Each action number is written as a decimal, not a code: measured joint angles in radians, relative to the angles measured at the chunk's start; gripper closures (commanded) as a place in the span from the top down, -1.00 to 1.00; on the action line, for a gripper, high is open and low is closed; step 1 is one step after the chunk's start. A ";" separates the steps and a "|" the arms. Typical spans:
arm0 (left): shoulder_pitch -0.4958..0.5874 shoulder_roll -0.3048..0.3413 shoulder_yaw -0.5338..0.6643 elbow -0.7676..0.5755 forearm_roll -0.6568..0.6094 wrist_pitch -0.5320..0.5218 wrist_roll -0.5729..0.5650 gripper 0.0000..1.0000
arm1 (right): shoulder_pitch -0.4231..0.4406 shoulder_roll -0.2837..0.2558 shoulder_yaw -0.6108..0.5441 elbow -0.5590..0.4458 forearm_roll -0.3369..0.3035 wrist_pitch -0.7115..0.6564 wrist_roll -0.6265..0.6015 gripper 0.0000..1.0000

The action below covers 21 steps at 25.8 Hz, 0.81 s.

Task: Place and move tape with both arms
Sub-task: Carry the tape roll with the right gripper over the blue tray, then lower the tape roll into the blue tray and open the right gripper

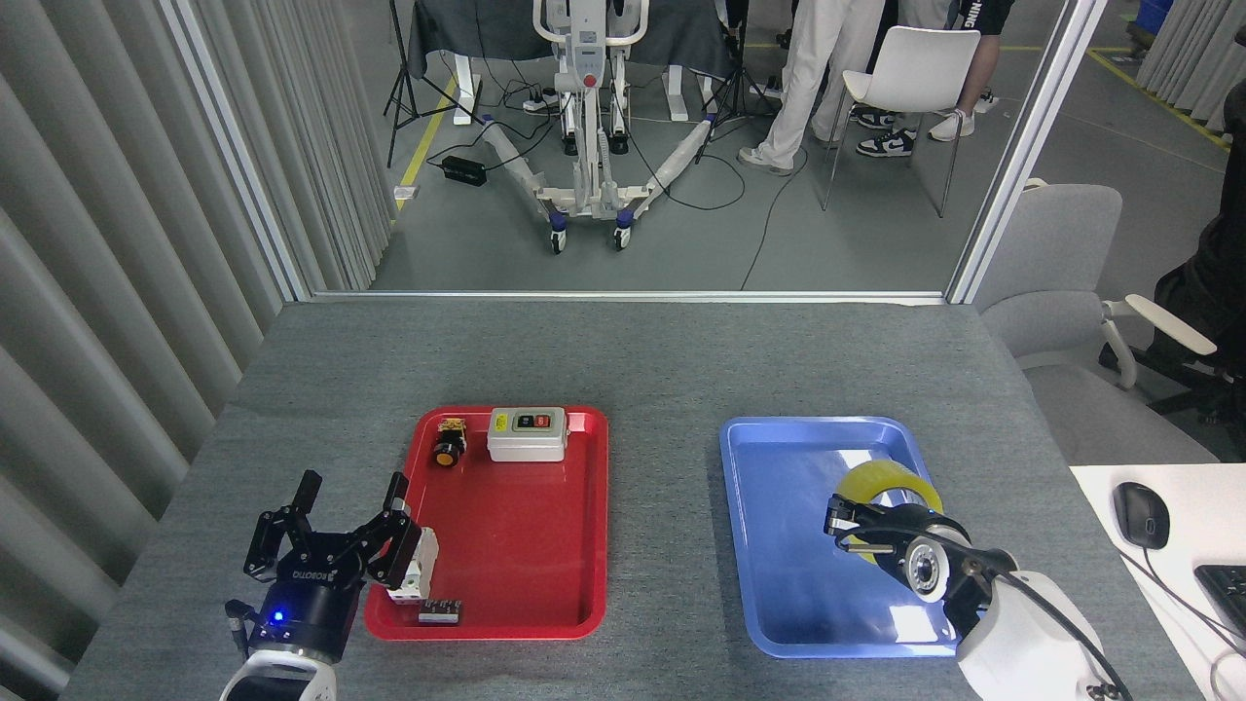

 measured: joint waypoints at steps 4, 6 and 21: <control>-0.001 -0.001 -0.021 0.005 -0.011 -0.008 -0.130 1.00 | -0.120 0.041 0.032 0.191 -0.005 0.001 0.035 -0.57; -0.003 -0.003 -0.028 0.007 -0.014 -0.007 -0.160 1.00 | -0.166 0.062 0.042 0.258 -0.017 -0.002 0.049 -0.57; -0.001 -0.001 -0.034 0.002 -0.019 0.008 -0.181 1.00 | -0.223 0.135 0.052 0.369 -0.037 0.000 0.084 -0.31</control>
